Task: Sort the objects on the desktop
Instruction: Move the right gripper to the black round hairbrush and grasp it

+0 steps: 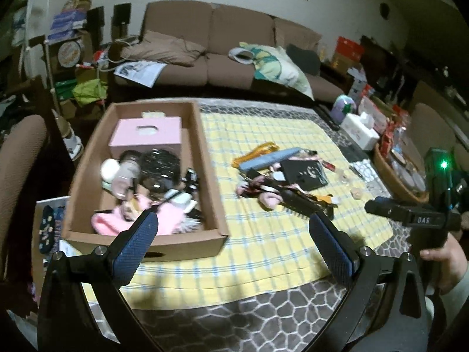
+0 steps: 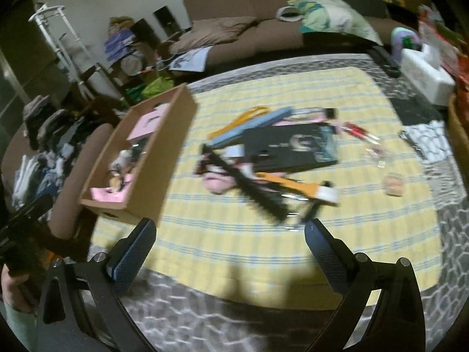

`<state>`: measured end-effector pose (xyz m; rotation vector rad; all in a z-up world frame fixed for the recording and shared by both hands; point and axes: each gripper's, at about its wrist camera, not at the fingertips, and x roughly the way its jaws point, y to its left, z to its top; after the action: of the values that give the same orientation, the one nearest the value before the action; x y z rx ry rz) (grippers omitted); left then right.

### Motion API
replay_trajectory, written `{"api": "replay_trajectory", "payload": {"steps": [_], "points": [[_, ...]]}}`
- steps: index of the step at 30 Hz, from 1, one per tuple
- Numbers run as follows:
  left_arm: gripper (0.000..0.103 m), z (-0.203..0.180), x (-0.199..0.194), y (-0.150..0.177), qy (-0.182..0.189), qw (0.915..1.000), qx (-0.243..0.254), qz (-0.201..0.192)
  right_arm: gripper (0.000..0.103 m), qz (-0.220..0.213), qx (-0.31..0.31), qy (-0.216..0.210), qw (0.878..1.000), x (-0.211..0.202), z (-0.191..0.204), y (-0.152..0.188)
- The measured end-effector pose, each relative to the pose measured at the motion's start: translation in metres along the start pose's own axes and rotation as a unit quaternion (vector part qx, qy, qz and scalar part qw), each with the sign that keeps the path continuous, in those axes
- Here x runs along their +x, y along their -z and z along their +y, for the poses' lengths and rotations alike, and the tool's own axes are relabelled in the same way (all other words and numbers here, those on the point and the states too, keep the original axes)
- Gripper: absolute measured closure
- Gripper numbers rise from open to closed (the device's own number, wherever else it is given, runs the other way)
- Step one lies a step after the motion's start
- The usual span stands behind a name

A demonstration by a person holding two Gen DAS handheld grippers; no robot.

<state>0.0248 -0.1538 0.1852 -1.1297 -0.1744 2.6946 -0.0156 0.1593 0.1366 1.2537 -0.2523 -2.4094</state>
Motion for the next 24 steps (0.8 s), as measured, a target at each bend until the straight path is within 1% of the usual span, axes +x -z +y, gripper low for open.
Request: {"api": "replay_trajectory", "payload": {"steps": [2,8,12,15,18,21,22,23,24], "points": [[0.0,-0.011,0.012,0.003,0.006,0.9999,0.004,0.008,0.0,-0.006,0.002,0.021,1.0,-0.003,-0.021,0.002],[0.0,-0.041,0.051,0.015,0.021,0.9993,0.01,0.029,0.0,-0.013,0.009,0.062,0.998,-0.002,-0.062,0.011],[0.0,-0.057,0.08,0.027,0.031,0.9982,0.014,0.05,0.0,-0.019,0.02,0.075,0.997,0.009,-0.078,0.014],[0.0,-0.068,0.1,0.04,0.04,0.9968,0.021,0.066,0.0,-0.026,0.012,0.081,0.996,0.019,-0.079,0.017],[0.0,-0.071,0.111,0.052,0.044,0.9959,0.029,0.074,0.0,-0.03,-0.03,0.076,0.996,0.037,-0.068,0.019],[0.0,-0.065,0.119,0.062,0.051,0.9953,0.027,0.078,0.002,-0.022,-0.099,0.07,0.992,0.057,-0.046,0.022],[0.0,-0.062,0.121,0.066,0.054,0.9952,0.022,0.079,0.004,-0.015,-0.127,0.069,0.989,0.066,-0.037,0.024],[0.0,-0.06,0.122,0.068,0.057,0.995,0.018,0.08,0.007,-0.01,-0.14,0.067,0.988,0.072,-0.032,0.025],[0.0,-0.057,0.124,0.069,0.06,0.9948,0.013,0.081,0.014,-0.004,-0.155,0.065,0.986,0.079,-0.027,0.025]]}}
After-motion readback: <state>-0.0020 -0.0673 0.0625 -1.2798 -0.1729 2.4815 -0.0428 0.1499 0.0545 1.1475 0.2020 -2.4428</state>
